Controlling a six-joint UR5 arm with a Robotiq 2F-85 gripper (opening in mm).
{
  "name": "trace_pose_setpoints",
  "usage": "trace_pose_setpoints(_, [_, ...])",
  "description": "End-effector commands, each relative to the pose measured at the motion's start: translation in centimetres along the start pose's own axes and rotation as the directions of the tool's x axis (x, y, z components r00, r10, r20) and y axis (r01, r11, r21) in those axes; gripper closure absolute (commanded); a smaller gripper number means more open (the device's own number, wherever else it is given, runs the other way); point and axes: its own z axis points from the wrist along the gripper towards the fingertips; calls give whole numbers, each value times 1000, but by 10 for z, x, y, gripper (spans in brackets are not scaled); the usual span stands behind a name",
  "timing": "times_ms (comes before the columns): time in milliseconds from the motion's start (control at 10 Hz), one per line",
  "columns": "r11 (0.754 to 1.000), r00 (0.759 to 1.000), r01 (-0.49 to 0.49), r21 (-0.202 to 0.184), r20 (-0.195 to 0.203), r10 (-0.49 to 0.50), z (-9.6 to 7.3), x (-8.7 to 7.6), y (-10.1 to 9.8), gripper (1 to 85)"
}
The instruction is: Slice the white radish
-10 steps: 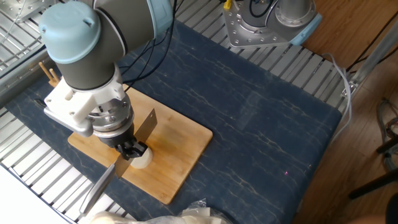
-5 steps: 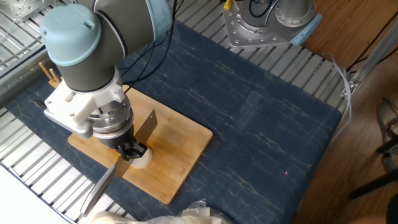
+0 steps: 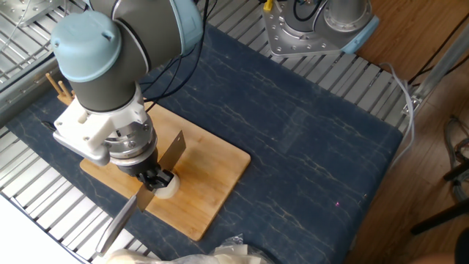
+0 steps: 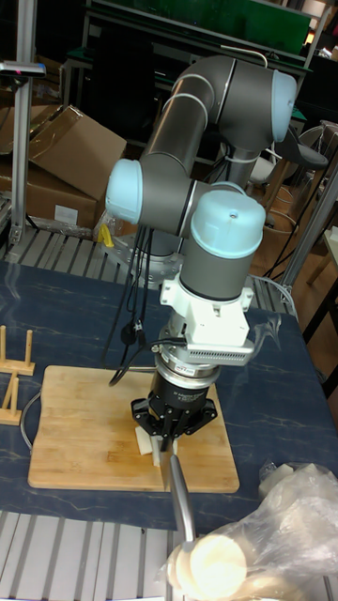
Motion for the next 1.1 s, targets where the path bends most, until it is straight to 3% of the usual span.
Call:
trace_pose_setpoints(0, [1000, 1000, -3, -5, 15, 3, 4, -4, -1, 847])
trace_pose_setpoints(800, [1000, 999, -1, -7, 48, 1, 11, -13, 1, 847])
trace_pose_setpoints(1000, [1000, 1000, 11, -15, 27, -11, -3, -3, -2, 847])
